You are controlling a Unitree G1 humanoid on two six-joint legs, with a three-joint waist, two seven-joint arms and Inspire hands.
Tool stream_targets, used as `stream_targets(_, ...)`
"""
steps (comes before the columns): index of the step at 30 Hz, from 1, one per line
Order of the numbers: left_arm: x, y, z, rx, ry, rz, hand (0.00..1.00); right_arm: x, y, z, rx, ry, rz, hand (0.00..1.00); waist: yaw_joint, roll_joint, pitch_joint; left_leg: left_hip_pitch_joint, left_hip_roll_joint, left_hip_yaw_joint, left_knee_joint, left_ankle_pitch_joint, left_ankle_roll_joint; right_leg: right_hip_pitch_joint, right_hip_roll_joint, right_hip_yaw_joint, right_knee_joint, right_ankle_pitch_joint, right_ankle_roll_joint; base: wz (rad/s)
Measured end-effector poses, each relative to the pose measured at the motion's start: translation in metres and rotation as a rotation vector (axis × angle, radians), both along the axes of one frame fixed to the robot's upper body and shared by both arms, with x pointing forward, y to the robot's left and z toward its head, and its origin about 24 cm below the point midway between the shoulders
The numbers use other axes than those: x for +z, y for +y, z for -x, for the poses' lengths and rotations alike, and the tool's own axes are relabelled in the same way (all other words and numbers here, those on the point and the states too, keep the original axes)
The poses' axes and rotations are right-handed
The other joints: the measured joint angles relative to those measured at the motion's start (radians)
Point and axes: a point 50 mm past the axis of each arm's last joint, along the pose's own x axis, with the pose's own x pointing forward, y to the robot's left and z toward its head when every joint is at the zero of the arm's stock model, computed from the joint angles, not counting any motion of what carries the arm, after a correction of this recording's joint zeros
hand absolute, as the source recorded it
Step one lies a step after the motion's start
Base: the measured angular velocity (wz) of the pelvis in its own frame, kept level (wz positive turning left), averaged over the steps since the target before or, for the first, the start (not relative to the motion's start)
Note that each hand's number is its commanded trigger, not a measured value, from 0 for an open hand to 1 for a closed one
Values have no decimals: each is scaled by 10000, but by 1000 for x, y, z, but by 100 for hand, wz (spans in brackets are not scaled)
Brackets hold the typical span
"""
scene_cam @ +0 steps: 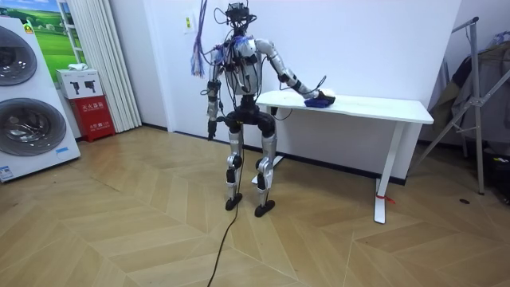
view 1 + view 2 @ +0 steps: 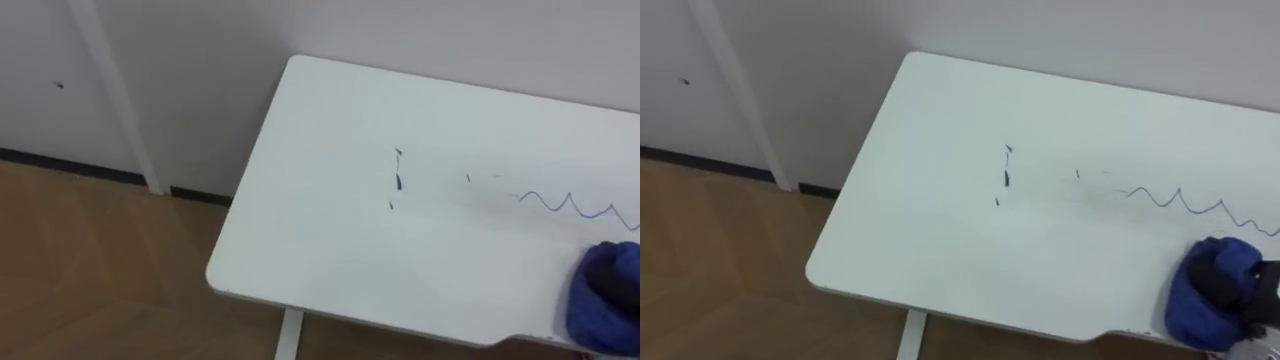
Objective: Wipe table
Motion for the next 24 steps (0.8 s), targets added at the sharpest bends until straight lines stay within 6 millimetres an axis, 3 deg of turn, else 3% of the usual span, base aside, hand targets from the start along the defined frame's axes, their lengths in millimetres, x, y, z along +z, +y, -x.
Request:
stream_targets(1, -1, -1, 1, -57, 76, 30, 0, 4, 4, -9, 270, -71, 115, 100, 91, 52, 36, -1, 31, 76, -3, -5, -12, -105, 9, 20, 83, 14, -23, -58)
stream_targets(3, -2, -6, 2, -324, 183, 176, 0, 22, 29, -55, 2003, -392, 560, 100, 275, 152, 166, -192, 58, 102, 51, 12, -39, -391, 12, -92, 155, 86, -89, -35)
stream_targets(4, -3, -7, 1, -388, 174, 208, 0, 26, 38, -67, 2590, -376, 738, 100, 301, 158, 175, -295, 58, 77, 78, 25, -53, -494, 7, -99, 205, 85, -95, 0)
stream_targets(6, -3, -10, -6, -637, 98, 306, 0, 46, 72, -109, 4673, -390, 1441, 100, 750, 190, 220, -491, 63, 47, 67, 129, -99, -712, 27, -107, 230, 76, -130, 10)
stream_targets(9, -3, -11, -13, -765, -62, 371, 0, 72, 99, -144, 6057, -820, 1687, 100, 1399, 85, 224, -841, 91, -158, 125, 221, -142, -1007, 26, -360, 221, 79, -170, 24)
stream_targets(11, -4, -13, -10, -903, 194, 419, 0, 85, 105, -158, 6261, -1136, 1648, 100, 1610, 62, 220, -1060, 66, -465, 213, 239, -145, -1031, -14, -681, 219, 77, -169, 56)
stream_targets(14, -5, -14, -6, -962, 398, 487, 0, 87, 97, -163, 5709, -1097, 1008, 100, 1759, -15, 222, -1166, 19, -876, 252, 253, -132, -924, -53, -938, 187, 56, -134, 57)
stream_targets(17, -5, -13, -8, -968, 338, 487, 0, 77, 88, -157, 5295, -648, 701, 100, 1817, -174, 224, -1331, -10, -917, 250, 253, -132, -961, -76, -969, 118, 52, -127, 24)
stream_targets(22, -2, -7, -15, -869, 131, 343, 0, 65, 60, -140, 3465, -1045, -943, 100, 1367, -161, 234, -1328, -75, -962, 228, 254, -131, -778, -123, -1128, 2, 49, -120, 9)
stream_targets(24, -1, -4, -21, -950, -37, 224, 0, 56, 40, -121, 2560, -1261, -1434, 100, 1137, -167, 226, -1314, -71, -876, 229, 254, -131, -833, -135, -1121, 21, 48, -119, 3)
